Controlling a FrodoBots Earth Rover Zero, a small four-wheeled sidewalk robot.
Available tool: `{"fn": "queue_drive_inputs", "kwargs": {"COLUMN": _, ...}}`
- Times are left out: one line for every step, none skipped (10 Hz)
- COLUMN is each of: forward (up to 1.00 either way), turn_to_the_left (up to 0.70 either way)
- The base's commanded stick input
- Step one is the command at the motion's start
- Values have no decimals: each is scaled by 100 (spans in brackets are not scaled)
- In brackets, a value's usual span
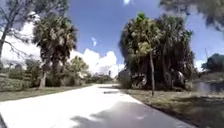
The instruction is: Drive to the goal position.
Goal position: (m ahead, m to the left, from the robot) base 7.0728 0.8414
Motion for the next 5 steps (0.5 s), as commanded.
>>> {"fn": "queue_drive_inputs", "kwargs": {"forward": 85, "turn_to_the_left": 0}}
{"fn": "queue_drive_inputs", "kwargs": {"forward": 85, "turn_to_the_left": 0}}
{"fn": "queue_drive_inputs", "kwargs": {"forward": 85, "turn_to_the_left": 0}}
{"fn": "queue_drive_inputs", "kwargs": {"forward": 85, "turn_to_the_left": 0}}
{"fn": "queue_drive_inputs", "kwargs": {"forward": 85, "turn_to_the_left": 0}}
